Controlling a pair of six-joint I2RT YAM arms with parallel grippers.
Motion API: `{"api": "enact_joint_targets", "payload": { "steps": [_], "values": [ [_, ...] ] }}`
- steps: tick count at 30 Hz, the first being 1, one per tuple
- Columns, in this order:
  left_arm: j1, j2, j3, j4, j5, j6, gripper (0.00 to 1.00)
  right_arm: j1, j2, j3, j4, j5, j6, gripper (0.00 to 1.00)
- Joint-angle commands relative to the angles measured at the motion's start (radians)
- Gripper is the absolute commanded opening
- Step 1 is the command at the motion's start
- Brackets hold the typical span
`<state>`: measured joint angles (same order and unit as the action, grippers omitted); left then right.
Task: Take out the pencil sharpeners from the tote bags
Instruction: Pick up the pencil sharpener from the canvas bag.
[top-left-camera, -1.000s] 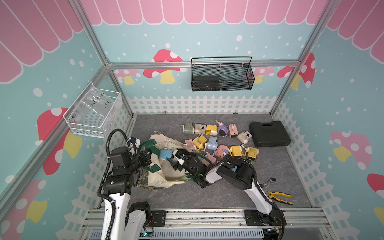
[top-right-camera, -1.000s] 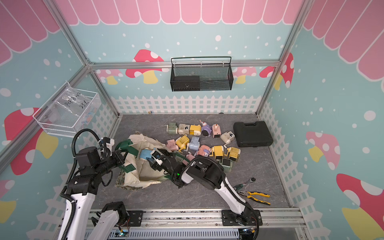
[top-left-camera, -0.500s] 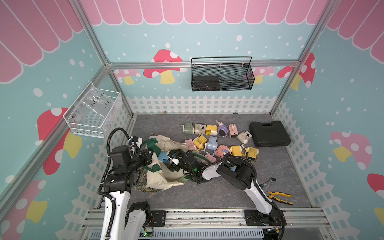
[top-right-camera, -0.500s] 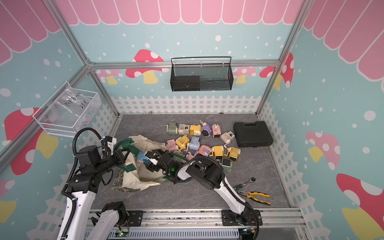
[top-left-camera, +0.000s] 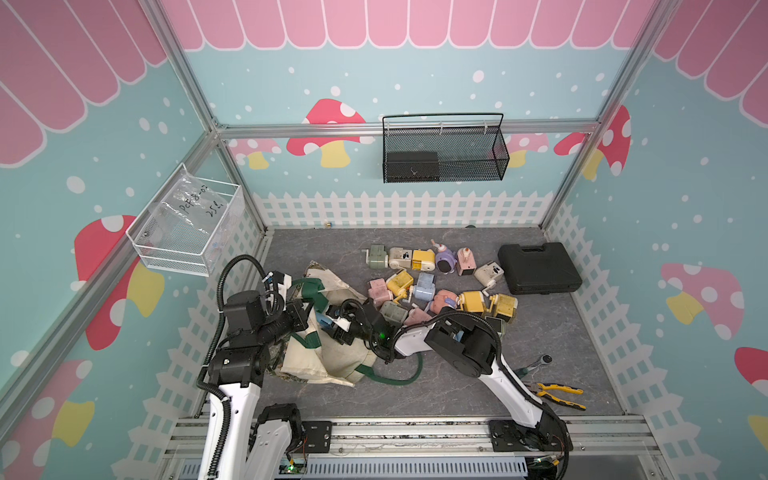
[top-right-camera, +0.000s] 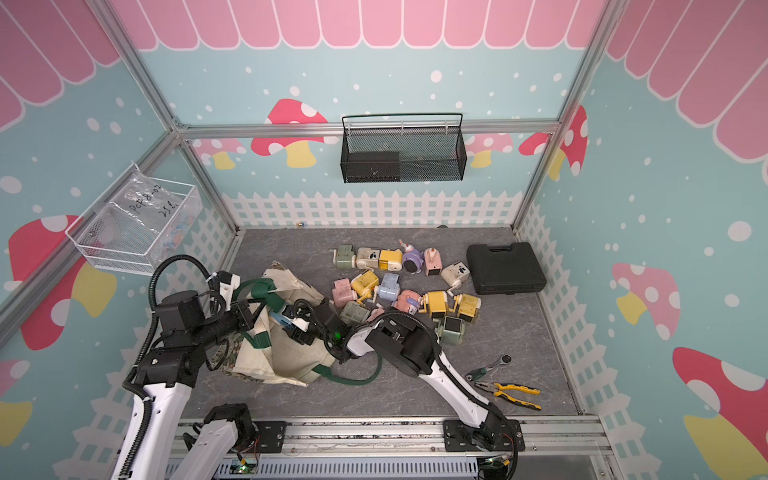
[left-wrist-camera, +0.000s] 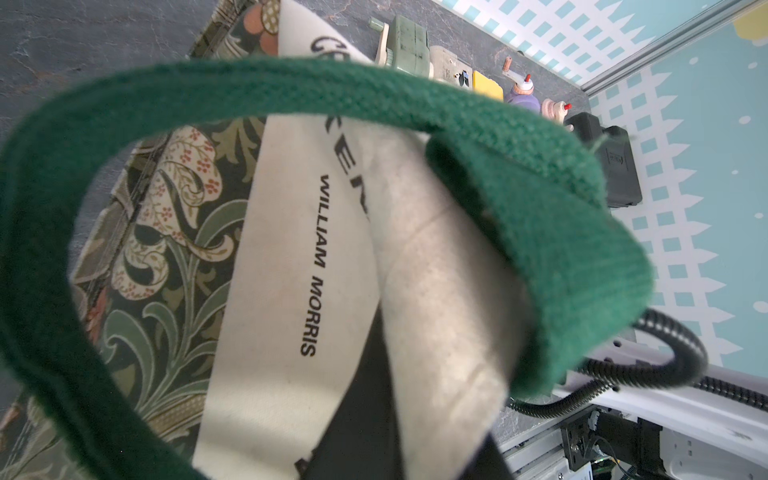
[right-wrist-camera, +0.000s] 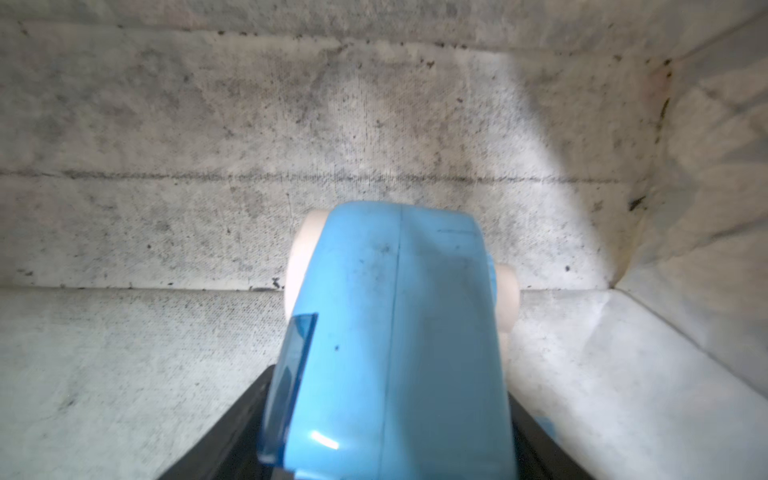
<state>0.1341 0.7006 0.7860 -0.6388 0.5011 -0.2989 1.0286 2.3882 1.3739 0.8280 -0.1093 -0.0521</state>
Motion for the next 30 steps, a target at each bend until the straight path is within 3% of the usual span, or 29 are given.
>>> {"api": "enact_joint_targets", "payload": {
  "steps": [1,8,16,30],
  "values": [
    [-0.007,-0.02,0.024,0.064,0.007,0.023,0.0,0.001,-0.03,-0.052,0.045,-0.023,-0.007,0.66],
    [-0.005,-0.031,0.012,0.04,-0.05,0.023,0.0,0.007,-0.107,-0.127,0.106,-0.022,-0.023,0.6],
    [-0.005,-0.038,0.014,0.021,-0.118,0.027,0.0,0.007,-0.238,-0.256,0.16,-0.016,0.054,0.54],
    [-0.006,0.012,0.085,0.008,-0.286,0.044,0.0,0.007,-0.478,-0.484,0.127,-0.023,0.191,0.53]
  ]
}}
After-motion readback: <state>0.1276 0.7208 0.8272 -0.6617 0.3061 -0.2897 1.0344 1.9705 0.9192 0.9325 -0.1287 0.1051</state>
